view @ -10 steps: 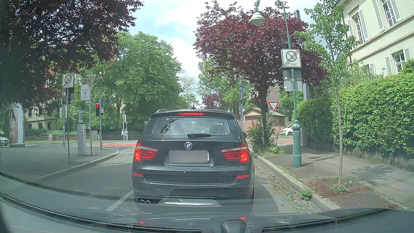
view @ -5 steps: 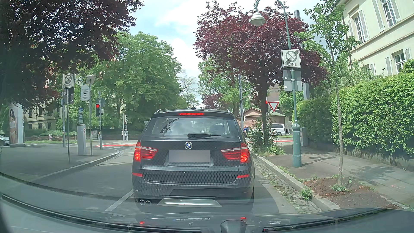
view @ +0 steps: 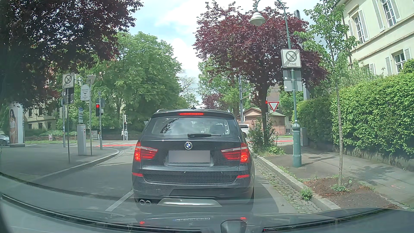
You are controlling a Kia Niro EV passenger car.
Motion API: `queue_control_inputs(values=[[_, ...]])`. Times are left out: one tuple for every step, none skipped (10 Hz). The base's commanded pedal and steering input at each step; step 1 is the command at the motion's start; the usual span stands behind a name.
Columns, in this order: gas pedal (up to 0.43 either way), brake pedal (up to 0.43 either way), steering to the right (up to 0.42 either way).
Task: Follow the waypoints while adhering to traffic rules and regulations
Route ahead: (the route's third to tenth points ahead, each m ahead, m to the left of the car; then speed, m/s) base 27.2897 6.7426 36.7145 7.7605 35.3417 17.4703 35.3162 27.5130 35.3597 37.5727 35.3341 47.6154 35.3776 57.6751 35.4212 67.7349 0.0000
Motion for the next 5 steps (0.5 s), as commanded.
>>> queue_control_inputs(values=[[0.000, 0.274, 0.003], [0.000, 0.274, 0.002], [0.000, 0.274, 0.003], [0.000, 0.274, 0.003], [0.000, 0.274, 0.002]])
